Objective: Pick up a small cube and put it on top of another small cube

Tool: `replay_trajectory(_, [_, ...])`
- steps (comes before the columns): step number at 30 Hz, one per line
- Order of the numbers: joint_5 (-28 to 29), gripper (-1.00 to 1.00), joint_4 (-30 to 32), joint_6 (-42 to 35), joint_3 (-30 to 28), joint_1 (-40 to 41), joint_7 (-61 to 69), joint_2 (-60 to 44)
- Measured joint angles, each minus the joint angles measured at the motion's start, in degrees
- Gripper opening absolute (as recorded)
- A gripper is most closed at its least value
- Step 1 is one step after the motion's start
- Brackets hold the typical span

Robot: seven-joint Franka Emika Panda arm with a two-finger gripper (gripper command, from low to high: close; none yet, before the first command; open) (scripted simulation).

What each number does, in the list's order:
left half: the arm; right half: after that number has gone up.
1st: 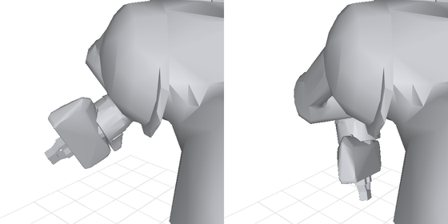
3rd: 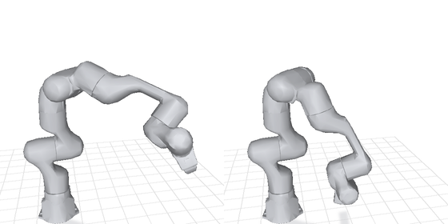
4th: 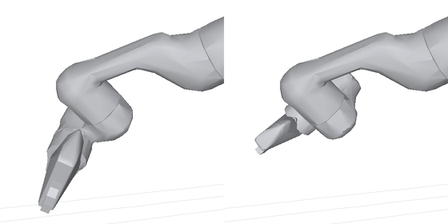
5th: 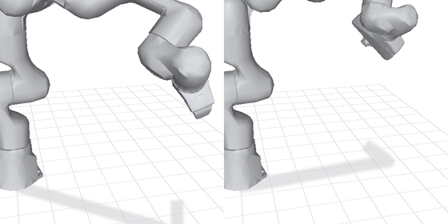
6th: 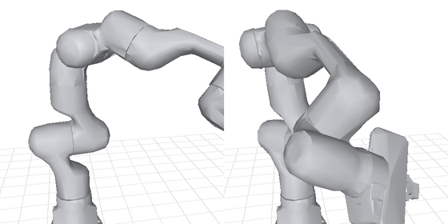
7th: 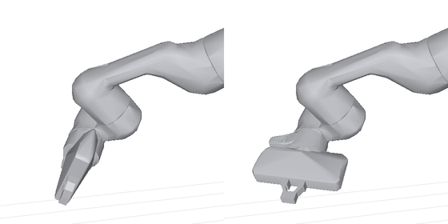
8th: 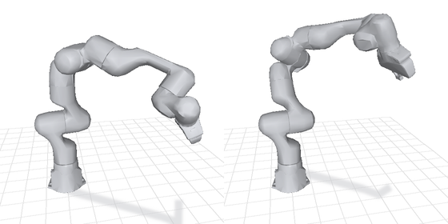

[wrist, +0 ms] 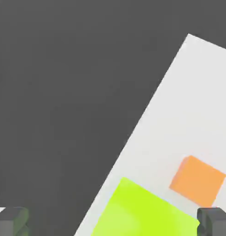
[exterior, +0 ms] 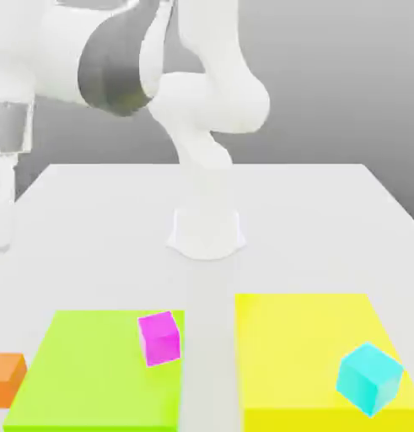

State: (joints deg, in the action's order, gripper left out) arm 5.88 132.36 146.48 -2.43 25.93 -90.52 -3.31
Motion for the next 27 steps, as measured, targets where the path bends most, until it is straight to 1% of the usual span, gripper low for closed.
replay_trajectory(3, [-2.5,0.00,0.1,2.0,-1.0,1.4,-3.4,-6.1])
replay_trajectory(7, [-7.6,0.00,0.2,4.7,-1.9,4.1,-6.4,-14.1])
replay_trajectory(11, [-9.7,0.00,-1.1,10.5,-1.0,5.6,-6.4,-22.4])
replay_trajectory(12, [-9.9,-1.00,-1.4,11.9,-0.8,5.8,-6.3,-24.1])
replay_trajectory(19, [-10.0,-1.00,-1.4,12.2,-0.7,5.8,-6.3,-24.4])
replay_trajectory(23, [-8.9,-1.00,0.0,6.6,-1.4,5.4,-7.0,-17.5])
replay_trajectory(27, [-5.4,-1.00,4.4,3.0,0.4,2.4,-5.8,-9.5])
